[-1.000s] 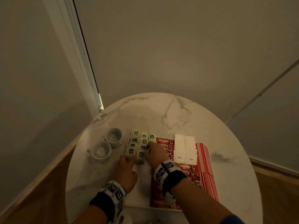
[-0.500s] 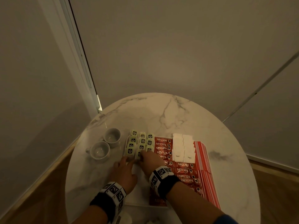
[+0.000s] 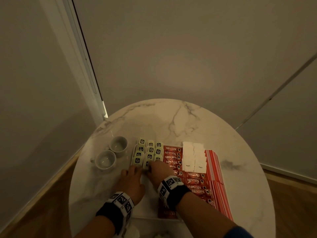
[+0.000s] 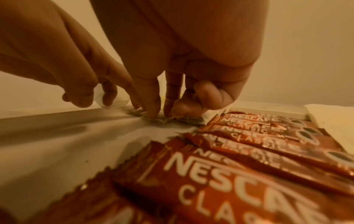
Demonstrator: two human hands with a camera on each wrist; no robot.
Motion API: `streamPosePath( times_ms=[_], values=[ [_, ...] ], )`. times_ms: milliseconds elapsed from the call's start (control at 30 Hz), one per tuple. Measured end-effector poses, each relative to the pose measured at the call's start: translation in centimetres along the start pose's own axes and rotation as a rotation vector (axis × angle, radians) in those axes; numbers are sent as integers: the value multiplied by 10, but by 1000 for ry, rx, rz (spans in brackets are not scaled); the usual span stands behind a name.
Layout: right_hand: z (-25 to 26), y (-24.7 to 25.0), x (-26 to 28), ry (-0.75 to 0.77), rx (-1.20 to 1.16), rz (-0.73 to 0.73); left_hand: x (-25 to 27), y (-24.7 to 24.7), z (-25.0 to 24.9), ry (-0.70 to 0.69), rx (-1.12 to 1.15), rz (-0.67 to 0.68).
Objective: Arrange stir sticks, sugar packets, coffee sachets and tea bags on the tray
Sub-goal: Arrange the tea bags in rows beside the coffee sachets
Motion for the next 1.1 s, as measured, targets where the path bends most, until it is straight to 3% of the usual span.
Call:
streamPosePath(
  times_ms=[600,867,967,1100],
  values=[
    [-1,-2,-4,19,20,-7,-2,6,-4,2,-17,-19],
    [-9,14,18,12,-160,-73,8,20,-4,-61,173,-169],
    [-22,17,50,66,-211,-46,26,23,-3,-152,345,-91],
    [-41,-4,102,148,-152,140,62,10,-7,-295,262,74]
  ],
)
Point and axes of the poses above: each hand's wrist, its own x-axis away from the middle knuckle, its own y-axis out of the back of the hand, z = x × y, the point moved 3 cm from there along -x, towards the middle knuckle, and after that the axes turned 2 degrees about -y, right-handed, at the moved point
